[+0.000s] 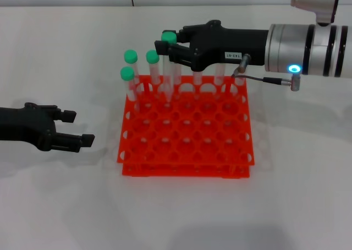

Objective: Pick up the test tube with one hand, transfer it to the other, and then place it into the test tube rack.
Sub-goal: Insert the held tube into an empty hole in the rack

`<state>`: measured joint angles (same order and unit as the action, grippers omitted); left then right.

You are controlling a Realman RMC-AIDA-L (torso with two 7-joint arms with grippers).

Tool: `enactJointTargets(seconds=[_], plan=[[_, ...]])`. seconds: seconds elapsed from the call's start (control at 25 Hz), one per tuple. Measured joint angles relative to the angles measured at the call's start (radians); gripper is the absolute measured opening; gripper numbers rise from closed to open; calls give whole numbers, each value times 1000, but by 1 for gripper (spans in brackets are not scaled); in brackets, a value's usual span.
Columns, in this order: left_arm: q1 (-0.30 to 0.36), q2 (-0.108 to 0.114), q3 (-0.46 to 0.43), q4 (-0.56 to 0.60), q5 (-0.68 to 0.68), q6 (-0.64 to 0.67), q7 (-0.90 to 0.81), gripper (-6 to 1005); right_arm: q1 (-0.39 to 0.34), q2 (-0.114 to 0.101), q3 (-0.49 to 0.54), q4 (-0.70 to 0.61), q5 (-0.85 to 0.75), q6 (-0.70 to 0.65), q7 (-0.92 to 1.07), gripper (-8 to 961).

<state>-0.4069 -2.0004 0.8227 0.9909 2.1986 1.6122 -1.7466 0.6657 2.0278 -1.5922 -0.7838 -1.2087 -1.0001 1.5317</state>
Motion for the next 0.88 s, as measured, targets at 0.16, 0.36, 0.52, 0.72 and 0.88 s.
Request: enactJointTargets(seconds=[0.16,0.36,0.52,0.72,0.88], plan=[[0,0,-3,0,0,0,7,879,3,0,-8,1,40,7,-29,265],[1,-2,-4,0,0,0,11,879,-2,0,-32,9,109,30,-87,266],[1,-3,-5,0,-3,0,11,879,-11,0,-59,11,154,57,-133,266],[0,-6,-5,0,-6,0,10,879,-13,0,-110,43,255,71,-217,266],[0,-6,-5,0,-7,0,11,879,-6,0,-145,71,316,76,-267,266]])
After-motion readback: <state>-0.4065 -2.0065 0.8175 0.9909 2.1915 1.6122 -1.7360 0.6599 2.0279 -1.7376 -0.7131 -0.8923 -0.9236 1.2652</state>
